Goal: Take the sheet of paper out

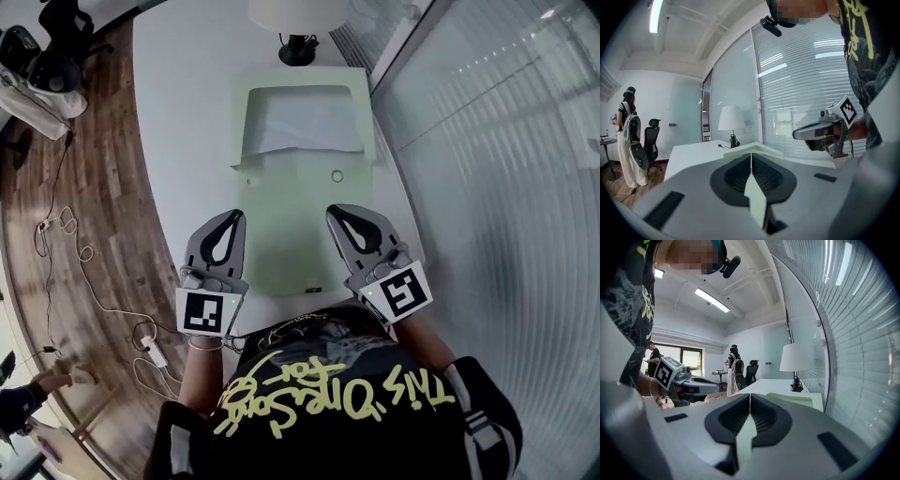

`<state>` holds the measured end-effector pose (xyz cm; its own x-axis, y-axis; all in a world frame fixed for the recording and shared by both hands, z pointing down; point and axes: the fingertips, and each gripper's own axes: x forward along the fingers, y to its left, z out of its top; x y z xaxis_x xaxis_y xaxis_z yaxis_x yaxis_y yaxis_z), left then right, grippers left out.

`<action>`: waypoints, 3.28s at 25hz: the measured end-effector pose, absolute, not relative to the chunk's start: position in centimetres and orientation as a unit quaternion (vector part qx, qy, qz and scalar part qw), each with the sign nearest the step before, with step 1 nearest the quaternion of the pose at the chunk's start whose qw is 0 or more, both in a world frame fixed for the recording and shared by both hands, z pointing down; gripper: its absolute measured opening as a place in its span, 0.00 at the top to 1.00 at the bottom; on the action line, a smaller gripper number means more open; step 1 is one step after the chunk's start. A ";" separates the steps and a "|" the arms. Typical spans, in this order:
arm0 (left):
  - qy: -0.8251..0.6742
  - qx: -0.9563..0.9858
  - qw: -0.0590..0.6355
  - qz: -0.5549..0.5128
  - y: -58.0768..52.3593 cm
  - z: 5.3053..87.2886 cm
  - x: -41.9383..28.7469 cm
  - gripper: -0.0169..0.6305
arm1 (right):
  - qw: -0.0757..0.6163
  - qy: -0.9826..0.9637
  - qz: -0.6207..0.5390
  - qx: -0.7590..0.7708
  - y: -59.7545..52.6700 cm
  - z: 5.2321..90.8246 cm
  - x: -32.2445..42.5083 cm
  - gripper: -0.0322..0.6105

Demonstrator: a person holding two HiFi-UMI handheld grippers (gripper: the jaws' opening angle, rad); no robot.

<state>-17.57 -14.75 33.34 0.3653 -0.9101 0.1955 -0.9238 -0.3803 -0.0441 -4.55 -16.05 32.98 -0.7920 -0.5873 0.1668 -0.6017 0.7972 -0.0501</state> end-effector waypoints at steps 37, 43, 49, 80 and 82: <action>-0.511 0.775 -0.120 0.351 -20.7 37.6 -18.2 0.75 | 0.272 -0.915 -0.137 0.265 -22.4 38.1 -3.9 0.79; -0.467 0.769 -0.145 0.412 -21.3 40.0 -17.2 0.73 | 0.320 -0.887 -0.197 0.268 -23.5 39.9 -3.7 0.78; -0.441 0.759 -0.164 0.450 -23.0 41.2 -16.7 0.72 | 0.361 -0.868 -0.221 0.261 -24.8 41.2 -4.0 0.74; -0.340 0.725 -0.186 0.569 -29.6 46.8 -14.1 0.71 | 0.484 -0.806 -0.259 0.221 -29.8 46.9 -6.1 0.69; -0.337 0.722 -0.185 0.576 -30.1 47.4 -14.1 0.71 | 0.487 -0.804 -0.262 0.218 -30.4 47.4 -6.1 0.69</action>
<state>-14.08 -30.10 47.40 0.1103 -0.6994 0.7062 -0.2730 -0.7045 -0.6551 -6.14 -30.37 47.43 -0.4298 -0.6062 0.6692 -0.0955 0.7675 0.6339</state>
